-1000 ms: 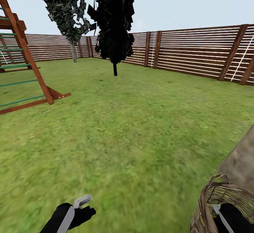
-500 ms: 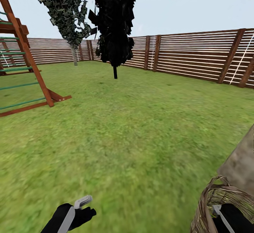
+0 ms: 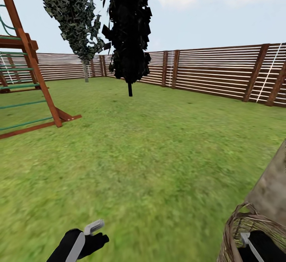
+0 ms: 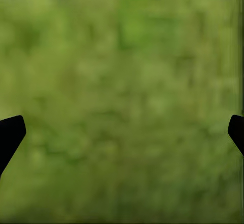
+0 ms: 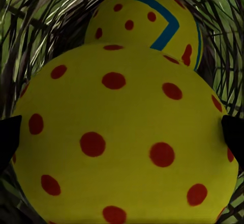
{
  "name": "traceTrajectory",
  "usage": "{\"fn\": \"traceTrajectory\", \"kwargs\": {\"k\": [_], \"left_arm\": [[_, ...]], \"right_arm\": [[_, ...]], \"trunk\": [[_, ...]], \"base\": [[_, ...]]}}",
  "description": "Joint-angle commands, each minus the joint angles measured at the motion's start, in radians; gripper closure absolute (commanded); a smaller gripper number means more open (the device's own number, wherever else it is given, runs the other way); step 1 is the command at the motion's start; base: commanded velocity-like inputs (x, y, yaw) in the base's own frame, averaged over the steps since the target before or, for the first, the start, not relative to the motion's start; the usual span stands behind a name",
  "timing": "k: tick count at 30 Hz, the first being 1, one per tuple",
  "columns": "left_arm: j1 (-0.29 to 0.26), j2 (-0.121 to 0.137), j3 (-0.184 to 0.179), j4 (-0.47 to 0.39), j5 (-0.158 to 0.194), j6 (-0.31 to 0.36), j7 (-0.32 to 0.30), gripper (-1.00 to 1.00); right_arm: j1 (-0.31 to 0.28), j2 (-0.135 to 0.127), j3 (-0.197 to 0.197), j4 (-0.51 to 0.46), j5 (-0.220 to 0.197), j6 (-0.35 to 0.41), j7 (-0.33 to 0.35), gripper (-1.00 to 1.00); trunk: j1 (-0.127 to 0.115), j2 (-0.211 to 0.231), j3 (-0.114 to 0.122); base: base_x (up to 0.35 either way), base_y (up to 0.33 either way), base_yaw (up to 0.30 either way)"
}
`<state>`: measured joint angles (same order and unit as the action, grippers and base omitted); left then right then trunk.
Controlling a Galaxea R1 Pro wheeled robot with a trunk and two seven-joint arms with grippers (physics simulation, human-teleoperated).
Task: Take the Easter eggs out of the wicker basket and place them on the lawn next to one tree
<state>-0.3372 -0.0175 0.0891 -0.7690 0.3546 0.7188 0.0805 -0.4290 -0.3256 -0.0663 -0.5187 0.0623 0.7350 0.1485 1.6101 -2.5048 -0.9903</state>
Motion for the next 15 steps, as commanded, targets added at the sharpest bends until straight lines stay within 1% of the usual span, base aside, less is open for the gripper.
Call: {"fn": "traceTrajectory", "kwargs": {"k": [1, 15], "left_arm": [[0.000, -0.001, 0.003, -0.001, 0.011, 0.005, 0.008, -1.00], [0.000, -0.002, 0.003, -0.001, 0.011, 0.005, 0.008, -1.00]], "right_arm": [[0.000, 0.000, -0.005, -0.001, 0.007, 0.004, 0.006, 1.00], [-0.001, -0.003, -0.004, -0.001, 0.007, 0.004, 0.007, 1.00]], "trunk": [[-0.001, 0.000, 0.003], [-0.007, 0.003, 0.057]], "base": [[0.000, 0.000, 0.000], [0.000, 0.000, 0.000]]}}
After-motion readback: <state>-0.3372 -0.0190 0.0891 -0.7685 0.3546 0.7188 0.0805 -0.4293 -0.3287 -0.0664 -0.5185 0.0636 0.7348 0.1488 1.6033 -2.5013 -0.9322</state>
